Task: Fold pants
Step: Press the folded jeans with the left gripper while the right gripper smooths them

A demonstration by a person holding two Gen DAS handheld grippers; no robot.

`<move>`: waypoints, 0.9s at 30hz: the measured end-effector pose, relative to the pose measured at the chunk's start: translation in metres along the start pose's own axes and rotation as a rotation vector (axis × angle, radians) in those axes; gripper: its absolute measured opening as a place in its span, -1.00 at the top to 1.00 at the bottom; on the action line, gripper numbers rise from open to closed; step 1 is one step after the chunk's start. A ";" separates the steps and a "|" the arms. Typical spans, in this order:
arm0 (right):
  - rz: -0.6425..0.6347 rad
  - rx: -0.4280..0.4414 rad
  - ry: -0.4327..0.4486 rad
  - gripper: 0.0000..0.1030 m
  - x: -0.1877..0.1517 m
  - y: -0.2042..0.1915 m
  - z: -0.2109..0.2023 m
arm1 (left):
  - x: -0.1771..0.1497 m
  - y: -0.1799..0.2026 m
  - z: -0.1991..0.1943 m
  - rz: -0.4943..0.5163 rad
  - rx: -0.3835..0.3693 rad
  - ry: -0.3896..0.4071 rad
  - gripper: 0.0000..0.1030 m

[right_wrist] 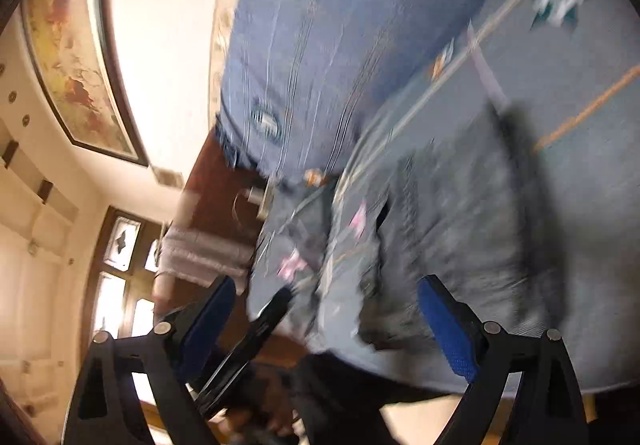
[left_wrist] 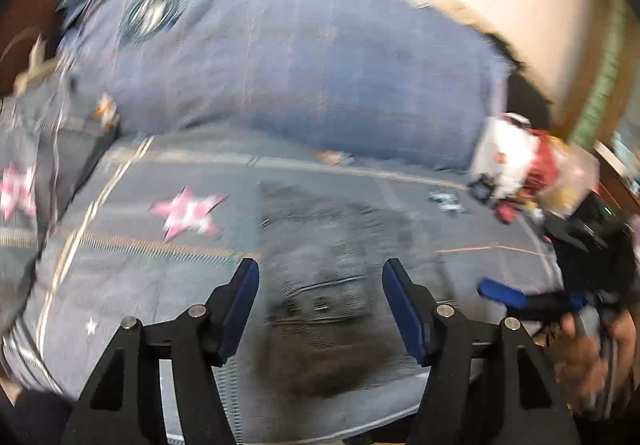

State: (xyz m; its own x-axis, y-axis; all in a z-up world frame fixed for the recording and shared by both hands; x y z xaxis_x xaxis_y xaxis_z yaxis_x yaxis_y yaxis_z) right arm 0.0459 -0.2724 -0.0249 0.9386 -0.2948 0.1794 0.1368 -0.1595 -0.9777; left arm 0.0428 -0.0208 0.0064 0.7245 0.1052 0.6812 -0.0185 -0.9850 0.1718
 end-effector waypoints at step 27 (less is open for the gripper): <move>-0.023 -0.343 -0.087 -0.75 0.074 0.069 0.082 | -0.021 0.025 0.029 0.086 0.028 -0.100 -0.28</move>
State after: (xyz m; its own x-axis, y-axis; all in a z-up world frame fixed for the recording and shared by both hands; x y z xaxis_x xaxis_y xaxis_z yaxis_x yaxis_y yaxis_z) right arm 0.1511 -0.2283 -0.0879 0.9621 -0.2081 0.1765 0.0577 -0.4771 -0.8769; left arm 0.0470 -0.0516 -0.0239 0.7859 0.0071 0.6183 -0.0654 -0.9934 0.0945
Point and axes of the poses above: each gripper's, at about its wrist camera, not at the fingertips, and z roughly the way its jaws point, y to its right, x to its top, the point moved 5 cm from there along z, roughly the way its jaws point, and after that the axes turned 10 degrees about x, right-handed, at the moved point
